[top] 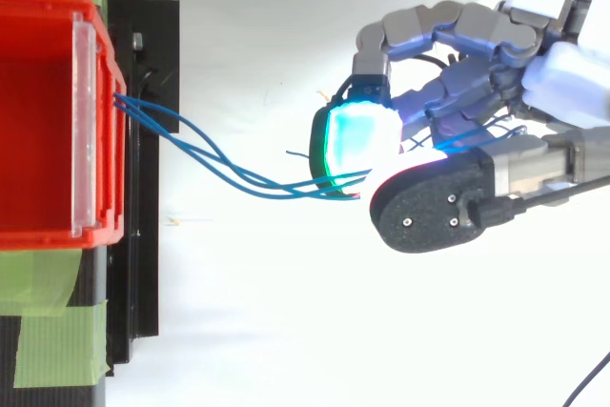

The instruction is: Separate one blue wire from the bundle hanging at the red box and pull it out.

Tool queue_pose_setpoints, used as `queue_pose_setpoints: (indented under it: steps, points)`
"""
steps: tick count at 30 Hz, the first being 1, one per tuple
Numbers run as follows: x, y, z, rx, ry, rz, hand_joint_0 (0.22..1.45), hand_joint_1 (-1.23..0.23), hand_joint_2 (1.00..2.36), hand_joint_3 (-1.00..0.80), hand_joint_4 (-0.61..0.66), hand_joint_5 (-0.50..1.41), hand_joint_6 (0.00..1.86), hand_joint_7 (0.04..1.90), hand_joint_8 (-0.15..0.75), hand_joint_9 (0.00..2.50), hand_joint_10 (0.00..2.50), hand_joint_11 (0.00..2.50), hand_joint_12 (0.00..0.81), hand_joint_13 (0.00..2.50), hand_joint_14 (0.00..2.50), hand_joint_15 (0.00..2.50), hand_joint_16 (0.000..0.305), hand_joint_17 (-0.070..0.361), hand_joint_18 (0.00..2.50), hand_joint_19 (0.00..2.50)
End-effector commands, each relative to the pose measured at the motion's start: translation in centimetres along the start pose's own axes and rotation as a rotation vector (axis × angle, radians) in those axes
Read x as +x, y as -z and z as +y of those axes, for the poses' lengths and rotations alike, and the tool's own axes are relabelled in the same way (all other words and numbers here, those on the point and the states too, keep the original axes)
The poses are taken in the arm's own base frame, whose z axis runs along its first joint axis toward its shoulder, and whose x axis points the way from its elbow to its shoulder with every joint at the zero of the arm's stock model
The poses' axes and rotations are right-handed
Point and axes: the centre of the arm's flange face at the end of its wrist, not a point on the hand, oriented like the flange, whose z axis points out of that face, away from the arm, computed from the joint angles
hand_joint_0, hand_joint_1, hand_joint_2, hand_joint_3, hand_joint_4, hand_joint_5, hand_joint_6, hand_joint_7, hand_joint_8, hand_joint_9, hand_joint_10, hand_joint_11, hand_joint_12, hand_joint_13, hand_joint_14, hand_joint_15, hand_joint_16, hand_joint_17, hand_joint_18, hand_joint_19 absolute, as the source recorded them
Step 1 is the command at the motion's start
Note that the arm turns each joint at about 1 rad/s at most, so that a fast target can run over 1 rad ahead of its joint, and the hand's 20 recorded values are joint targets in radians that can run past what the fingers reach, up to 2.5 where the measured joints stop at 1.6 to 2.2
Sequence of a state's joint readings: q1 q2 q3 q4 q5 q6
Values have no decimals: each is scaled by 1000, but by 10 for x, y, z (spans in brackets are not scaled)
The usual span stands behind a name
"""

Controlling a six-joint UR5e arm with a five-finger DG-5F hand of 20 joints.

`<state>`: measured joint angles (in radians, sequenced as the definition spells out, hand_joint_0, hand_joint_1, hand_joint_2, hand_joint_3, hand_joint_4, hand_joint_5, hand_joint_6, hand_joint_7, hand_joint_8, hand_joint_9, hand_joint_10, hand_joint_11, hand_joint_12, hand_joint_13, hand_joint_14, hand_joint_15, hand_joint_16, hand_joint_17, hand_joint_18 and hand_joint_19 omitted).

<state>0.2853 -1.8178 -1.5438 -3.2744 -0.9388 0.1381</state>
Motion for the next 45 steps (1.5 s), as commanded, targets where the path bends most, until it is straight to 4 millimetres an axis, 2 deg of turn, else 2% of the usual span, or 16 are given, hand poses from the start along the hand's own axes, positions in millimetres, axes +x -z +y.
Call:
queue_pose_setpoints:
  steps: [1, 8, 12, 22, 31, 34, 38, 45]
  points:
    - [0, 0, 0, -1, -1, 0, 645, -716, 1013, -368, 106, -189, 748, 1180, 274, 872, 12, 1493, 309, 1122, 2500, 377, 45, 102, 965, 1259]
    - [0, 0, 0, -1, -1, 2, 647, -730, 1028, -154, 81, -195, 782, 1167, 274, 892, 11, 1524, 314, 1130, 2500, 382, 46, 103, 981, 1258]
    - [0, 0, 0, -4, -3, 0, 657, -775, 1029, -91, 86, -202, 784, 1174, 270, 868, 12, 1538, 318, 1121, 2500, 408, 47, 105, 966, 1260]
    - [1, 0, 1, -5, -3, 2, 711, -937, 1021, -276, 56, -229, 790, 1177, 252, 728, 13, 1538, 319, 1043, 2500, 408, 48, 108, 898, 1244]
    - [1, 0, 1, -5, -3, 2, 745, -961, 1016, -338, 49, -234, 793, 1163, 243, 702, 13, 1527, 318, 1026, 2500, 399, 48, 107, 887, 1244]
    - [1, 0, 1, -5, -3, 2, 708, -943, 1014, -363, 47, -234, 791, 1166, 248, 702, 13, 1522, 319, 1023, 2500, 420, 48, 107, 889, 1243]
    - [1, 0, 0, -4, -2, 2, 590, -860, 1000, -500, 52, -231, 773, 1194, 260, 730, 14, 1523, 326, 1035, 2500, 379, 49, 111, 892, 1253]
    - [2, 0, 0, -4, -2, 3, 550, -808, 1000, -500, 68, -229, 762, 1193, 270, 747, 13, 1516, 328, 1055, 2500, 348, 50, 114, 924, 1255]
